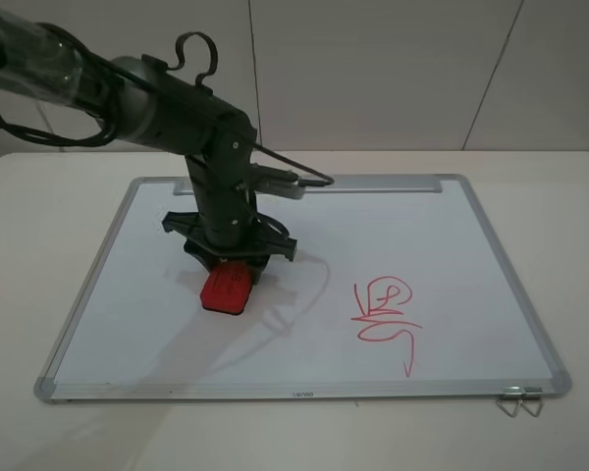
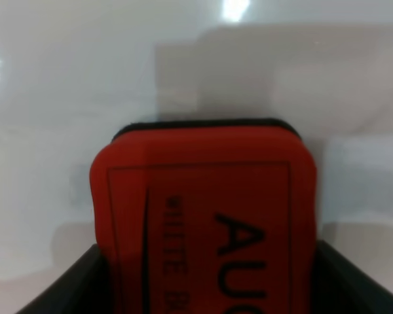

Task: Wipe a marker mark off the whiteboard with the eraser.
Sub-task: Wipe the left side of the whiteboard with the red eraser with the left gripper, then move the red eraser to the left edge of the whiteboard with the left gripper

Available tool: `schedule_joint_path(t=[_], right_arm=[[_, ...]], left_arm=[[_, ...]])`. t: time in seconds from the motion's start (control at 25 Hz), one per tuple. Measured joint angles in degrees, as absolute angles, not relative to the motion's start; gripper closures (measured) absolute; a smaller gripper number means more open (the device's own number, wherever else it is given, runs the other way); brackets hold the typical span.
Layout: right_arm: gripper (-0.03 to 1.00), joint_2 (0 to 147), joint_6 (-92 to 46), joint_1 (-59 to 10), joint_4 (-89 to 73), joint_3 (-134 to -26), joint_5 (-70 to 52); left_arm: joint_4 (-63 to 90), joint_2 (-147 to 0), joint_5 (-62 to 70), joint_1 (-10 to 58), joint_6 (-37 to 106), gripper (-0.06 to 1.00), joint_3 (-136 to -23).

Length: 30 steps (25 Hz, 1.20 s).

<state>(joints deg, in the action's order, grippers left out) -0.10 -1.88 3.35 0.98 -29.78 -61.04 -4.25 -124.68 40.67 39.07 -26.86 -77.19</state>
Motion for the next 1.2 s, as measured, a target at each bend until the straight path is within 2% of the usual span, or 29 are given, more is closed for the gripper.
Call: schedule_joint_path(t=[0.2,0.52,0.72,1.0,1.2], right_arm=[[0.26,-0.10,-1.88,3.35,0.98,-29.78,-61.04],[0.26,-0.10,-1.88,3.35,0.98,-29.78,-61.04],[0.26,-0.10,-1.88,3.35,0.98,-29.78,-61.04],[0.26,-0.10,-1.88,3.35,0.98,-29.78,-61.04],[0.26,-0.10,-1.88,3.35,0.98,-29.78,-61.04]], left_arm=[[-3.52,-124.79,39.55,42.97,-28.53,0.37,-77.15],[-2.76,-122.70,38.98,42.95,-29.94,0.37,-76.30],[-0.87,-116.67,42.50,39.53,-31.80,0.37,-75.42],[-6.74,-107.71,49.87,35.11,-31.75,0.37,-75.20],[-9.20,-104.46,50.45,34.09,-31.70,0.37,-69.80]])
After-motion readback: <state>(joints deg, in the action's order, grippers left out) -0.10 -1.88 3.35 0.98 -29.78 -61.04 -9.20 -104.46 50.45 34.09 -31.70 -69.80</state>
